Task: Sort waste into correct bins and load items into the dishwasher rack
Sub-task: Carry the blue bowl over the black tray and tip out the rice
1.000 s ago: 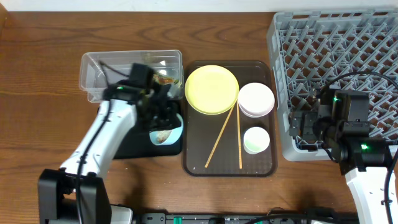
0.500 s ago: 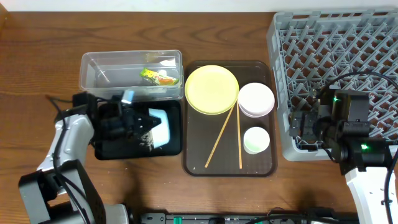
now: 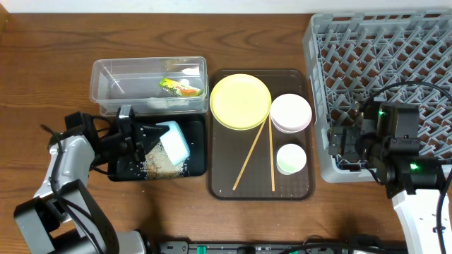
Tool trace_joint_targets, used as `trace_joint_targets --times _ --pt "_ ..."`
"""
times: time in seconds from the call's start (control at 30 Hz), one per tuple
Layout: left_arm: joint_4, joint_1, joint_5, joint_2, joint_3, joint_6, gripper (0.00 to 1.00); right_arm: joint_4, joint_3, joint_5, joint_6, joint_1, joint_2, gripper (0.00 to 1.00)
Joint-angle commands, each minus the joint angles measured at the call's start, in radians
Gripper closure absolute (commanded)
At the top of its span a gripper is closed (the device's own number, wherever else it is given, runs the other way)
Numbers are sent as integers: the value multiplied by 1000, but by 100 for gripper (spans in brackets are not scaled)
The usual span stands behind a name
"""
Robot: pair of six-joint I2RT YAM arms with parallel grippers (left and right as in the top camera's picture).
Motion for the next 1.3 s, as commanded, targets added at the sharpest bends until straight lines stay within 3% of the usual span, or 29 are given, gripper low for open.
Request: trace_joint_targets --times 0.0,0.23,0.37,0.47,0.67,0.83,1.03,1.17,1.27 --pt "3 6 66 8 -2 -169 94 -2 20 -1 -12 -10 -2 1" --pt "34 6 65 8 -2 -211 94 -2 20 -1 -12 -10 -2 1" --pt "235 6 66 7 -2 -49 94 -1 20 -1 -12 -10 -2 1" --pt "285 6 66 7 -2 26 94 -2 20 -1 -12 -10 -2 1" --pt "263 6 65 7 -2 -328 94 -1 20 -1 -12 -10 -2 1" --pt "303 6 19 7 -2 -322 94 -2 20 -1 -12 -10 -2 1" --pt "307 6 42 7 -3 -440 94 -7 20 -1 -12 -10 -2 1" --pt "288 6 -68 7 -3 -495 94 -7 20 -1 -12 -10 -2 1" --pt "354 2 29 6 -3 -404 94 -12 20 -1 -12 -10 -2 1"
